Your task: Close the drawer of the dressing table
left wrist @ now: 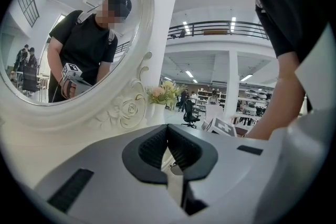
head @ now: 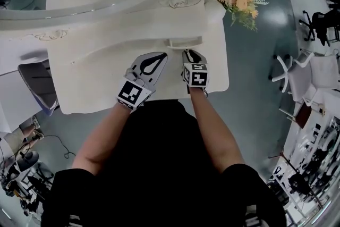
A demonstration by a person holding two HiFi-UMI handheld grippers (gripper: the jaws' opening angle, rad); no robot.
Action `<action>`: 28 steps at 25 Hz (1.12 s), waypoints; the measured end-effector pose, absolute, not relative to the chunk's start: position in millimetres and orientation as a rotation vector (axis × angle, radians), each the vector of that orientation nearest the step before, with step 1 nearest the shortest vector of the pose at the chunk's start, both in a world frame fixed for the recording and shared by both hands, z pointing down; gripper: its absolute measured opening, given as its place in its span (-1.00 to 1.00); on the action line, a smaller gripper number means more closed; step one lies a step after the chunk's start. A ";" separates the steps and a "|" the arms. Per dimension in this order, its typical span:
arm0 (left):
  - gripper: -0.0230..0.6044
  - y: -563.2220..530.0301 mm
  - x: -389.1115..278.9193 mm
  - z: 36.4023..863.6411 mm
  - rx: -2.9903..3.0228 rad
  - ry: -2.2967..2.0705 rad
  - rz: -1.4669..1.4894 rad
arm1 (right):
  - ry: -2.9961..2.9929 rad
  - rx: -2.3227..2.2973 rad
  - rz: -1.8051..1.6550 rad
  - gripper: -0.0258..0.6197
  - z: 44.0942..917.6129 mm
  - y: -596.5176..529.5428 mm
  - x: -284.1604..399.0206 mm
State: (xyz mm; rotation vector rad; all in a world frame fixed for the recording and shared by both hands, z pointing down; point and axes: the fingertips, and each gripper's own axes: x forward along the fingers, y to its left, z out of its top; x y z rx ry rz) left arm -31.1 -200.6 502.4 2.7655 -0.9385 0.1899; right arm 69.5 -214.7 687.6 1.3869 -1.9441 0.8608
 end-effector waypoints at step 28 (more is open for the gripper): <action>-0.94 -232.5 -46.6 506.8 2.715 -0.997 0.190 | -2.044 1.522 0.779 -0.63 685.8 -271.1 60.7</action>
